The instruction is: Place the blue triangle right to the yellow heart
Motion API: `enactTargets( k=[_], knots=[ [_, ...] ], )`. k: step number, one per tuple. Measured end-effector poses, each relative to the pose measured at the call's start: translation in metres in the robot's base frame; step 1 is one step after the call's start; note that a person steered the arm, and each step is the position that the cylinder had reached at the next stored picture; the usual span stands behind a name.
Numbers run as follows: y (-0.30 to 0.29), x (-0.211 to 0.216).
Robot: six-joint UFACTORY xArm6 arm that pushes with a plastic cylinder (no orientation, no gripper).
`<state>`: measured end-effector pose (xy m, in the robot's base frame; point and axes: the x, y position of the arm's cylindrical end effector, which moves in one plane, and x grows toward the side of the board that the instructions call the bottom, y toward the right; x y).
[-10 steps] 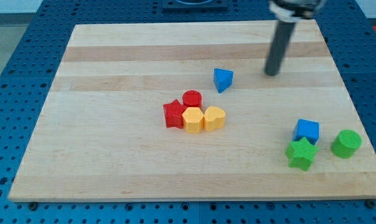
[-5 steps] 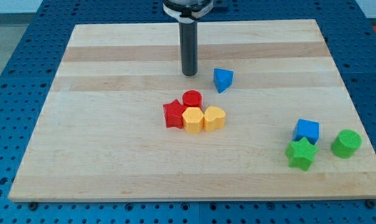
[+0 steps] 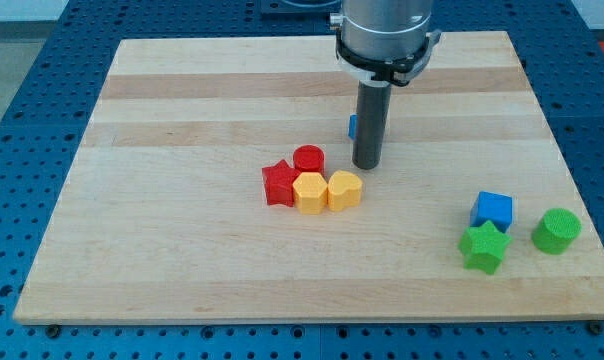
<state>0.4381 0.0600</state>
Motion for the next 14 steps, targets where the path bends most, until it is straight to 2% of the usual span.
enactTargets(
  k=[1, 2, 3, 4, 5, 6, 7, 8, 9, 10, 12, 14],
  knots=[
    [0.002, 0.034],
    [-0.001, 0.032],
    [-0.032, -0.016],
    [-0.051, -0.045],
    [-0.051, -0.081],
    [-0.041, -0.096],
    [0.036, -0.045],
    [0.038, -0.04],
    [0.072, 0.014],
    [0.074, 0.017],
    [0.029, -0.06],
    [0.012, -0.067]
  ],
)
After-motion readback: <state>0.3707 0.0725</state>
